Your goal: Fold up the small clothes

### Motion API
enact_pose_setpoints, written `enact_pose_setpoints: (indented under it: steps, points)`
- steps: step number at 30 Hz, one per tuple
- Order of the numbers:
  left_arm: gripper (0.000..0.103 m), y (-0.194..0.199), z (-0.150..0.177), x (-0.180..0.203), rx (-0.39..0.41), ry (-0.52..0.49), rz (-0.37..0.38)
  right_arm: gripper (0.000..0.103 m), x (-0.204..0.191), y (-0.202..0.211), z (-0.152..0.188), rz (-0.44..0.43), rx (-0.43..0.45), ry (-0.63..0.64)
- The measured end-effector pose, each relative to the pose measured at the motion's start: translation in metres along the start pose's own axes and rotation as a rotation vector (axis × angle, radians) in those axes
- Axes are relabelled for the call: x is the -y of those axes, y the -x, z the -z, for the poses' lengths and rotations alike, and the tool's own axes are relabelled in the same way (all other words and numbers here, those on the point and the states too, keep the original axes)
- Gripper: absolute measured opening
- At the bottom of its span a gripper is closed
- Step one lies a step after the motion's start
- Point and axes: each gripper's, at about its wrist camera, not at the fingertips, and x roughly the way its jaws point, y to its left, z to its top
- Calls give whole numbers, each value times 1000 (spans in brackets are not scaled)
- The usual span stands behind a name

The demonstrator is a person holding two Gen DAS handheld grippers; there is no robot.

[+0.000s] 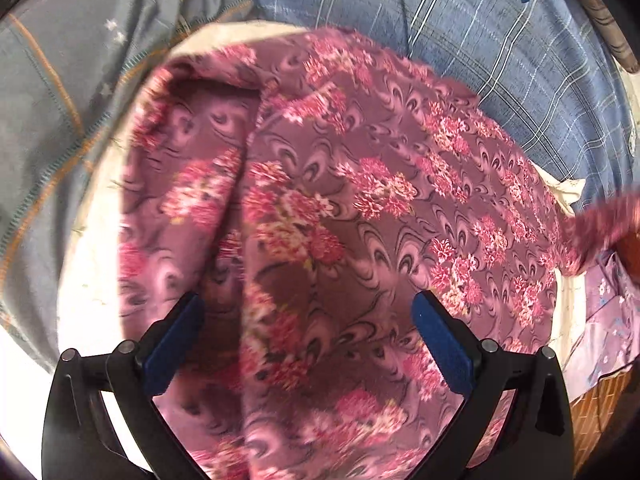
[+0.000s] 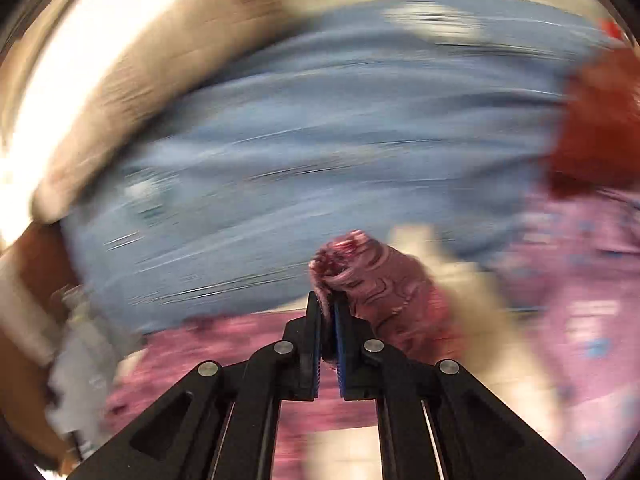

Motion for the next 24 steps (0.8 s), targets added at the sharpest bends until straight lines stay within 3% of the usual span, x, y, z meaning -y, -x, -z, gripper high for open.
enact_pose_setpoints:
  steps: [4, 7, 10, 12, 14, 16, 17, 18, 20, 24]
  points:
    - [103, 14, 1, -5, 53, -50, -46, 5, -136, -42, 39, -225, -98, 117]
    - [103, 24, 5, -15, 83, -68, -78, 9, -215, -90, 86, -316, -229, 156]
    - [103, 30, 12, -30, 94, -59, -102, 10, -275, -131, 143, -361, -391, 228]
    - [103, 34, 17, -40, 94, -52, -109, 12, -303, -151, 178, -327, -495, 284]
    - [103, 36, 19, -45, 98, -46, -116, 13, -306, -145, 191, -360, -508, 274]
    - [103, 38, 17, -44, 100, -36, -107, 27, -286, -124, 184, -378, -465, 255]
    - [103, 38, 15, -42, 102, -32, -94, 39, -278, -117, 178, -370, -434, 250]
    - [103, 38, 13, -37, 104, -29, -79, 50, -257, -104, 169, -339, -378, 235]
    - [103, 32, 4, -19, 95, -34, -44, 60, -214, -88, 151, -258, -297, 179]
    - [103, 2, -18, 26, 34, -53, 15, 60, -119, -69, 132, -111, -256, 32]
